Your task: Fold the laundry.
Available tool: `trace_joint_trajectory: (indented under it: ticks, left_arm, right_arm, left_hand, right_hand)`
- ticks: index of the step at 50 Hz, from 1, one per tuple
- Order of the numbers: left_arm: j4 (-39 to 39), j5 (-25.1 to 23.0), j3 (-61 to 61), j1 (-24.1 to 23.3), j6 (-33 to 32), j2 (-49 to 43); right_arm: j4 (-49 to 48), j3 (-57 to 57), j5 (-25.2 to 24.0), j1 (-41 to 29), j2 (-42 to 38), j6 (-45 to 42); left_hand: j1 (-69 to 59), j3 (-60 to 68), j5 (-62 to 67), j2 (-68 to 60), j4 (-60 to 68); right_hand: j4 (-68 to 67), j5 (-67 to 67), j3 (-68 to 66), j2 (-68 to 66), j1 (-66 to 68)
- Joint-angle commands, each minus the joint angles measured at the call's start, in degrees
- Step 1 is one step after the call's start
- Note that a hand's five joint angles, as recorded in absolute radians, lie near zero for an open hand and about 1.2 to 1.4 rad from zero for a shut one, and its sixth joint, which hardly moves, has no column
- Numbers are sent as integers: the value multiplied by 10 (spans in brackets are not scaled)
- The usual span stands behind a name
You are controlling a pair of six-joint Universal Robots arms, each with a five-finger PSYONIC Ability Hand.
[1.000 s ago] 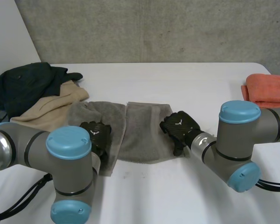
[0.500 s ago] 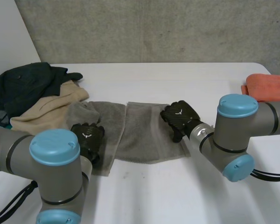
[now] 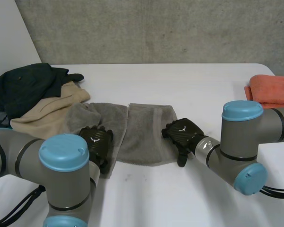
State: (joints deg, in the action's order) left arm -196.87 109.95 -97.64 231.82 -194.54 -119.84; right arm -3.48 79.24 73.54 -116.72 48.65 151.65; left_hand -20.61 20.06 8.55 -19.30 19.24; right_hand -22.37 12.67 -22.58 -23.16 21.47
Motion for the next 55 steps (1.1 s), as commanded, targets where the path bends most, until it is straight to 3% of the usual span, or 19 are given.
trace_joint_trajectory:
  ticks: [1,17,21,25,32,45,49,55]
  left_arm:
    - [0,0,12,6,-3,-21]
    - [0,2,8,1,-4,-14]
    - [1,2,4,-1,-4,-12]
    - [2,3,-1,-2,-2,-7]
    - [12,2,-1,-19,3,-6]
    - [11,1,16,-27,3,-16]
    - [11,4,29,-26,-4,-28]
    - [11,8,43,-22,-6,-46]
  right_arm:
    - [-42,-14,1,1,-17,-1]
    - [-48,-60,1,0,-47,3]
    - [-52,-79,1,0,-59,4]
    - [-72,-92,1,0,-67,8]
    - [-88,-70,3,0,0,36]
    - [-79,28,-5,39,90,36]
    - [-81,46,-25,40,88,36]
    - [-85,42,-41,35,47,35]
  left_hand:
    - [-17,23,38,-30,31]
    - [-61,66,82,-74,75]
    - [-54,60,75,-67,68]
    - [-34,40,55,-47,48]
    - [92,-87,-71,79,-78]
    - [89,-83,-68,76,-75]
    - [74,-68,-53,61,-60]
    - [5,1,16,-8,9]
  right_hand:
    - [-98,94,-95,-90,106]
    - [-118,115,-116,-110,127]
    - [-230,227,-228,-222,239]
    - [-576,573,-573,-568,585]
    - [-576,573,-574,-568,585]
    - [-576,573,-574,-568,585]
    - [-319,316,-316,-311,328]
    - [-267,264,-265,-260,276]
